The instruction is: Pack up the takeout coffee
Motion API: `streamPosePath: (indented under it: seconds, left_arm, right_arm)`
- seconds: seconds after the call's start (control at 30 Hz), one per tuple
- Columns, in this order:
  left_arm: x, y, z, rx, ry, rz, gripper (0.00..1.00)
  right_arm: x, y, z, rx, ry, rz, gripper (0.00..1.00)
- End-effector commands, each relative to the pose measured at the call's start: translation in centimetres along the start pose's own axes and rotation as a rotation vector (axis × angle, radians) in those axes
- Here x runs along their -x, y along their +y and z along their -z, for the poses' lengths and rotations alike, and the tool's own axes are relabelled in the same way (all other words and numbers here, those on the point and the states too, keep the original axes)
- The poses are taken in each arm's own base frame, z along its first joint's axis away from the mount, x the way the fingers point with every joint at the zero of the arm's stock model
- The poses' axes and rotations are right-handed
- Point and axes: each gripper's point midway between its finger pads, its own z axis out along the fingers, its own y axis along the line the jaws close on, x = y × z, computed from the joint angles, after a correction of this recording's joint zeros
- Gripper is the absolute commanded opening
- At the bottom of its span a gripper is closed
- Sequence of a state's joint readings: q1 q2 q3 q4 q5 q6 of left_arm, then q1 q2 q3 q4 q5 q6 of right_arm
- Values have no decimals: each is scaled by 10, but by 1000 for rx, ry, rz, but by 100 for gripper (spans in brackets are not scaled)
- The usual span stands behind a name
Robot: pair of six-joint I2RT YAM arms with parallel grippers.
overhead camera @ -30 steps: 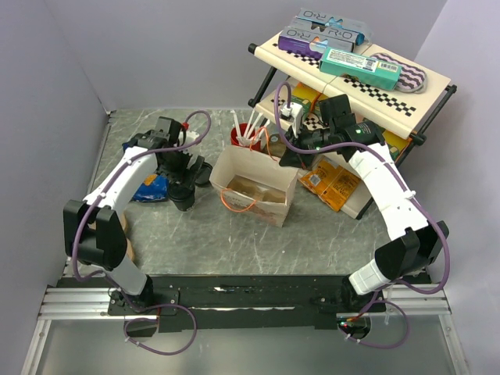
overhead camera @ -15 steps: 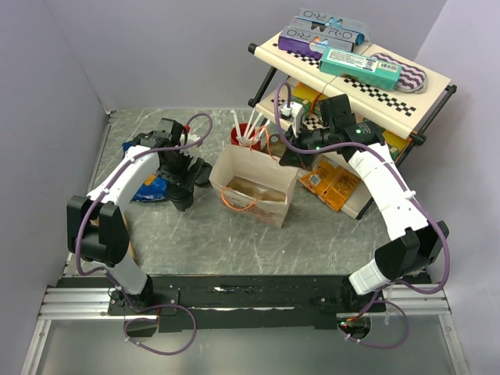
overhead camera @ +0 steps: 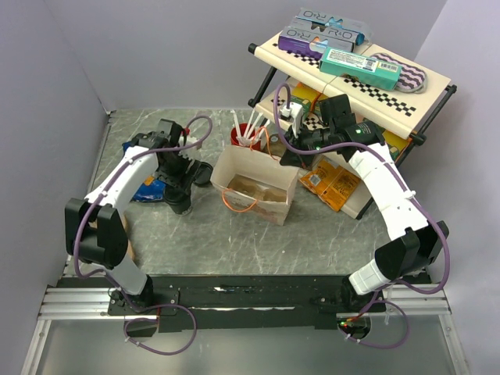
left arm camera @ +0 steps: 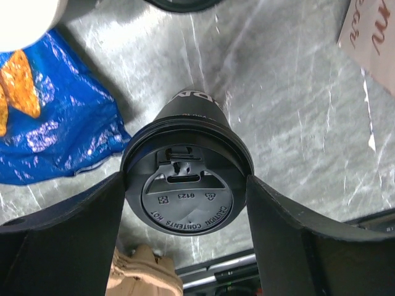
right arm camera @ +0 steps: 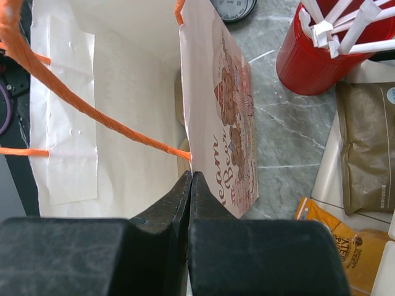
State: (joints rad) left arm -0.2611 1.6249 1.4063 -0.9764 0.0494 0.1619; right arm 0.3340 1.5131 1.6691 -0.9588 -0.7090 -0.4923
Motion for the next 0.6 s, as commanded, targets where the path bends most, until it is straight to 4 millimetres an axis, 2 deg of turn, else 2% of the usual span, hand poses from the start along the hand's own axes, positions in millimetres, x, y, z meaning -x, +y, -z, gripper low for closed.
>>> streamPosePath:
  seconds: [0.0, 0.13, 0.2, 0.23, 0.33, 0.37, 0.43, 0.47, 0.57]
  left_arm:
    - [-9, -4, 27, -19, -1, -28, 28]
    - [2, -22, 58, -131, -86, -99, 13]
    - [12, -31, 84, -168, -185, -165, 1]
    - [17, -34, 93, -180, -230, -183, 1]
    - [42, -56, 145, -261, -450, -271, 1]
    - [48, -69, 173, -305, -560, -320, 1]
    - [68, -78, 212, -305, -747, -383, 1]
    - [66, -91, 241, -341, -846, -428, 1]
    - [71, -104, 286, -355, -1021, -512, 1]
  right_arm:
    - [16, 11, 20, -20, -51, 82, 0]
    - [8, 15, 24, -34, -35, 121, 0]
    - [7, 15, 30, -72, -31, 175, 0]
    - [5, 14, 30, -85, -32, 196, 0]
    - [8, 23, 36, -107, -48, 285, 0]
    - [9, 30, 35, -100, -49, 315, 0]
    - [5, 38, 37, -101, -40, 347, 0]
    - [3, 47, 34, -81, -29, 380, 0]
    - [-8, 57, 31, -80, 4, 418, 0]
